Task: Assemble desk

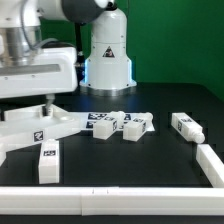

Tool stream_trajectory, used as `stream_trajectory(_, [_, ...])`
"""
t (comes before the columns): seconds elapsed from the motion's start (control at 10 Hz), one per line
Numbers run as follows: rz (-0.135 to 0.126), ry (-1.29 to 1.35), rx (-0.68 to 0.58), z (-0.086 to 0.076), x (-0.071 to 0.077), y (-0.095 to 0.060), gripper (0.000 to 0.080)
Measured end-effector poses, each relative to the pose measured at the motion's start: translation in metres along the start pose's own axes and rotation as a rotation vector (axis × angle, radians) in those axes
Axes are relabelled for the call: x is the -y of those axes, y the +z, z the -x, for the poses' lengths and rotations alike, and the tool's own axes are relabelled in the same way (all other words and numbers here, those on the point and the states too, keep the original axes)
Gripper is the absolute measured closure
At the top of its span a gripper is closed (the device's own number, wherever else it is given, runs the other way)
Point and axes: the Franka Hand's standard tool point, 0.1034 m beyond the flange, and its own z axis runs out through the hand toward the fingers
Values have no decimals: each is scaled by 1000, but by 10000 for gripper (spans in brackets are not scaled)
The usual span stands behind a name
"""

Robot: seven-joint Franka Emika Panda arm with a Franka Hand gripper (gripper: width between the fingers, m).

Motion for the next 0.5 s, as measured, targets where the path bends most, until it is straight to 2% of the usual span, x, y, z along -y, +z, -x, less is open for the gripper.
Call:
stream_trajectory(0.1, [-1, -78, 11, -3, -15, -1, 151])
stream_trajectory(0.2, [46, -170, -7, -12, -21, -2, 151])
stream_trajectory(0.3, [67, -182, -24, -11, -18, -2, 151])
stream_trajectory(0.5, [59, -180, -16, -9, -17, 0, 151])
